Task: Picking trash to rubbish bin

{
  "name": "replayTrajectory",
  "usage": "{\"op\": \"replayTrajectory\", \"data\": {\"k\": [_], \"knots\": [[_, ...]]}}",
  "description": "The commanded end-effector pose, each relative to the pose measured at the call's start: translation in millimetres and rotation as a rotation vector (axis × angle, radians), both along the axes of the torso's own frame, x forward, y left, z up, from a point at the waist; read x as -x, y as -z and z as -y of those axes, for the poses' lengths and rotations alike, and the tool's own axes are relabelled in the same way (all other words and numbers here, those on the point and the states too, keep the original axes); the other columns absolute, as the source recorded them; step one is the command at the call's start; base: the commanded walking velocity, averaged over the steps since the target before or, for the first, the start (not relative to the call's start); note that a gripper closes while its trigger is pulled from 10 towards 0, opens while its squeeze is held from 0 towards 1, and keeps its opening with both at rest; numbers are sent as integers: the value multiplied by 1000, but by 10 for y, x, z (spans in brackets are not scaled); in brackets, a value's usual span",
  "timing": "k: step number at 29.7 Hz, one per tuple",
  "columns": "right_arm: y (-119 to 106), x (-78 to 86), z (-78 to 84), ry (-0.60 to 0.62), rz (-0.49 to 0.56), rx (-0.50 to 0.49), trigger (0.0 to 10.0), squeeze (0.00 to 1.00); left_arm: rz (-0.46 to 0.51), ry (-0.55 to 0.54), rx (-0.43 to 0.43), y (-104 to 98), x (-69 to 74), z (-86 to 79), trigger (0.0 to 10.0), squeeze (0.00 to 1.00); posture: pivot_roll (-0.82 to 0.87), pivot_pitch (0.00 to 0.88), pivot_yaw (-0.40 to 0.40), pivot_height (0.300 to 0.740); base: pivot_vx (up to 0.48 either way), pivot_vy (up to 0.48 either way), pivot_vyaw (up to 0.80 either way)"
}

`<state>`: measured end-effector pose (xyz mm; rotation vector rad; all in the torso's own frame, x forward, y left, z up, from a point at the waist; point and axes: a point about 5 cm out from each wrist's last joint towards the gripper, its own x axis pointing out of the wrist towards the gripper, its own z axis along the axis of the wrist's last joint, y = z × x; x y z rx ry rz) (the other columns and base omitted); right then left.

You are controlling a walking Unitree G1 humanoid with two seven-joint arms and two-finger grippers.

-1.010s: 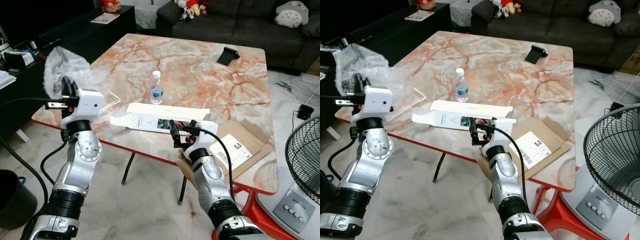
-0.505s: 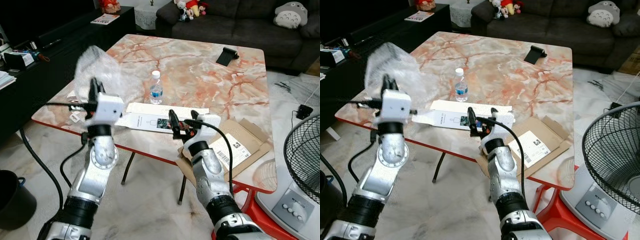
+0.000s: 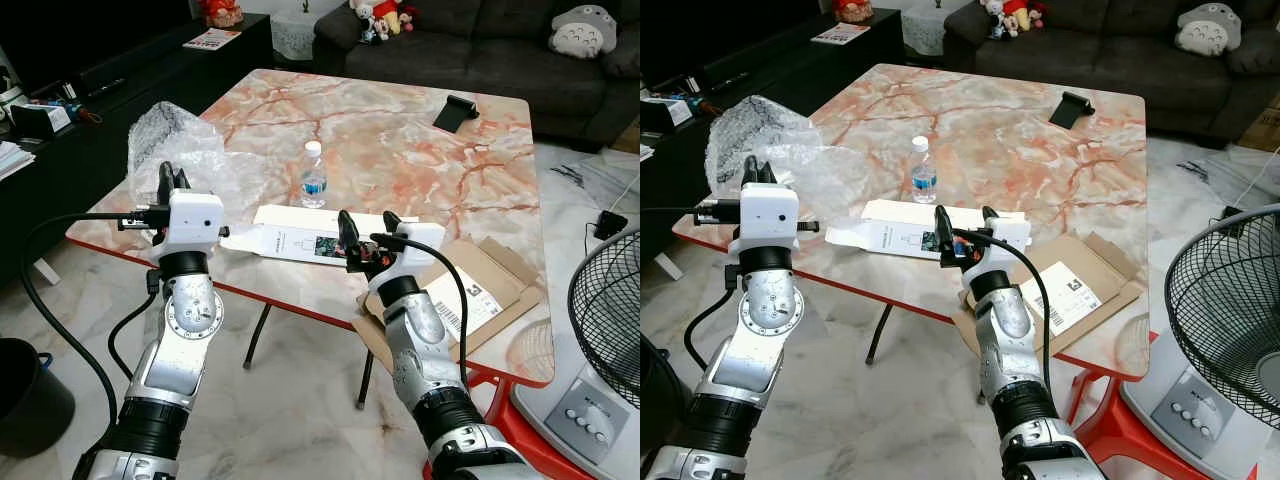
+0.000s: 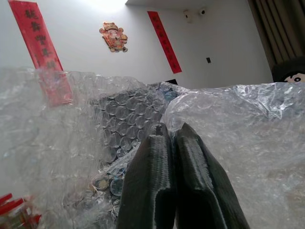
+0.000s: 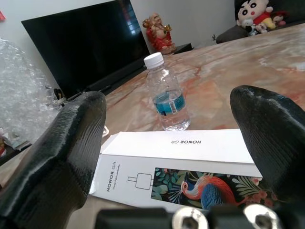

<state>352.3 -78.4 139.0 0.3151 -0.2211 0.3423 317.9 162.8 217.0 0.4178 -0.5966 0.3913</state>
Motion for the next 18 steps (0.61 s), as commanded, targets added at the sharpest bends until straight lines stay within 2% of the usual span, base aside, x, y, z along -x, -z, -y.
{"op": "replayTrajectory", "data": {"k": [1, 9, 18], "knots": [[17, 23, -62, -22, -8, -5, 10000, 0, 20, -1, -1, -36, 29, -11, 10000, 0, 70, 92, 16, 740, 0, 0, 0], [22, 29, -59, -21, -9, -5, 10000, 0, 14, 20, 2, -17, 16, 45, 10000, 0, 67, 88, 16, 740, 0, 0, 0], [27, 29, -37, -18, -12, -1, 10000, 0, 6, 27, 4, -1, 17, 78, 10000, 0, 64, 95, 12, 740, -269, 0, 0]]}}
